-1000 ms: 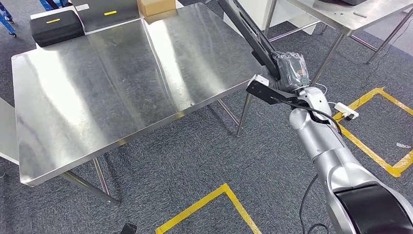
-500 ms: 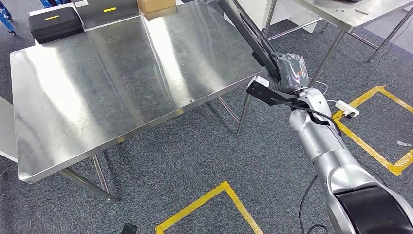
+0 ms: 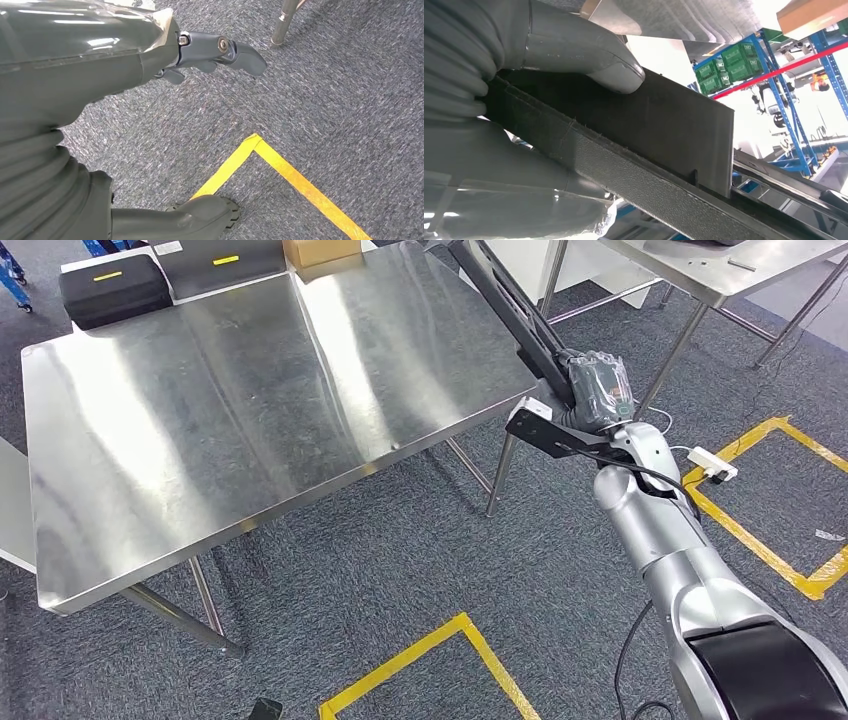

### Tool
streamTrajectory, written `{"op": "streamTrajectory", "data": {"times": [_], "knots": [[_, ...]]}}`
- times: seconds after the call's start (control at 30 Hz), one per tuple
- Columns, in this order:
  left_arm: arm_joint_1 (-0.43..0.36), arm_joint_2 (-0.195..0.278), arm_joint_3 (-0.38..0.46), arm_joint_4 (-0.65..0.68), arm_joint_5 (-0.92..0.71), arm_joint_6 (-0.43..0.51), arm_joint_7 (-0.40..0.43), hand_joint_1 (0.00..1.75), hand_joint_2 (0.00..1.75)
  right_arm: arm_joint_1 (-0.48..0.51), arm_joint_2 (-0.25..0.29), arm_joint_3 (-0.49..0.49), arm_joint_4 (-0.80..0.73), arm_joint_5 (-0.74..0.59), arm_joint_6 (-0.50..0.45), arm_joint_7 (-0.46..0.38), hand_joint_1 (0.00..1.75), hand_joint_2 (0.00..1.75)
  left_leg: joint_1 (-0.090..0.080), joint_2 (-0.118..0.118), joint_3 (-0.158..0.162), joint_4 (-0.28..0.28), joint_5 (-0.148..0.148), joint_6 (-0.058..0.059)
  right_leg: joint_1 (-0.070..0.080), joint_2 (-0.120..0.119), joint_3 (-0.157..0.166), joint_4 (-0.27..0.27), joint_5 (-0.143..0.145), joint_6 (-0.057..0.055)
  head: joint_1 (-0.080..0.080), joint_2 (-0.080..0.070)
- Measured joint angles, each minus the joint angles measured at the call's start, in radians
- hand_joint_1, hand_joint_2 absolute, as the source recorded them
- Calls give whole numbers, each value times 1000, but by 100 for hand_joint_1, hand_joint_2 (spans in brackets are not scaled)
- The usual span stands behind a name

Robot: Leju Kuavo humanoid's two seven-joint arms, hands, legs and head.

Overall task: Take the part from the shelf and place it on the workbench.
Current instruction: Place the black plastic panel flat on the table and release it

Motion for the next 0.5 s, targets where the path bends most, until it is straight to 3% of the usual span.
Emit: {"op": "streamTrajectory", "data": {"times": [0.5], "knots": [[0,0,0,0,0,-3,0,0,175,3,1,0,0,1,0,0,175,175,0,0,-1,0,0,0,0,0,0,0,0,0,0,0]]}}
